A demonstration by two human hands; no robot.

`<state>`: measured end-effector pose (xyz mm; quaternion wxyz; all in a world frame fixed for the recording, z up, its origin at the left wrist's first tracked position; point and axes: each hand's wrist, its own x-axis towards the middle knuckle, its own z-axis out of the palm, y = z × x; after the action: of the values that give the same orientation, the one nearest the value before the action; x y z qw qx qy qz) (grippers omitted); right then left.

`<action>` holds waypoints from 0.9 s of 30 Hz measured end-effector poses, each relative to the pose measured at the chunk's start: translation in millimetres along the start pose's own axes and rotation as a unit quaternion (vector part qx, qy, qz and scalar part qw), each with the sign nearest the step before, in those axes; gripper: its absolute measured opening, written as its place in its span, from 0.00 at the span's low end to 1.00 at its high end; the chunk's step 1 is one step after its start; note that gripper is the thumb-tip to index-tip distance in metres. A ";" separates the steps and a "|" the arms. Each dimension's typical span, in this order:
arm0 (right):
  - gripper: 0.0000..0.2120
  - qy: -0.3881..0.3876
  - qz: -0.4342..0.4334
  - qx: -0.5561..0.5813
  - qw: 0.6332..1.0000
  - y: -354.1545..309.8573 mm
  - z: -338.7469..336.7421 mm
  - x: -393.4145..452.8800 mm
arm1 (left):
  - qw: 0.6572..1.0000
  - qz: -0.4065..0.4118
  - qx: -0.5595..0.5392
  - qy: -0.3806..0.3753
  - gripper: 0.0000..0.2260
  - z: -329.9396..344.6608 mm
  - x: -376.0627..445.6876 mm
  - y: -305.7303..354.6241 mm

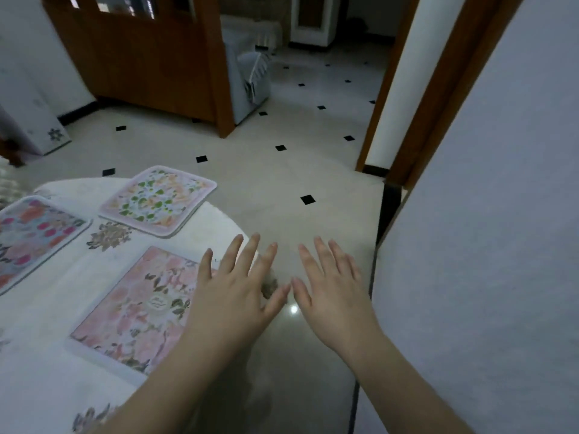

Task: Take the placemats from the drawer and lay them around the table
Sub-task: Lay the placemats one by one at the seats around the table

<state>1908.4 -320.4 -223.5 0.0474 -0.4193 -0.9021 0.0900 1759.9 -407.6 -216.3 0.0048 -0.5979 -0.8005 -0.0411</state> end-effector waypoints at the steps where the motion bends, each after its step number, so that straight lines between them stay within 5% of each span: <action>1: 0.38 0.006 0.010 -0.003 1.000 5.5 -0.8 2.2 | 1.000 0.014 0.002 0.000 0.30 0.8 8.2 4.3; 8: 0.28 0.029 0.103 -0.044 0.993 36.8 7.6 6.0 | 0.995 0.101 0.000 -0.026 0.32 16.3 68.5 13.2; 19: 0.32 0.040 0.206 -0.035 0.977 59.7 -2.8 15.4 | 0.969 0.237 0.002 -0.067 0.35 23.8 144.7 17.7; 27: 0.39 0.037 0.290 -0.015 0.956 84.6 -7.9 26.1 | 0.963 0.257 -0.013 -0.080 0.38 18.3 189.0 40.0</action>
<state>1956.1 -246.0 -232.6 0.0462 -0.6666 -0.7406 0.0714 1745.2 -214.2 -221.5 -0.0569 -0.7847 -0.6172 -0.0012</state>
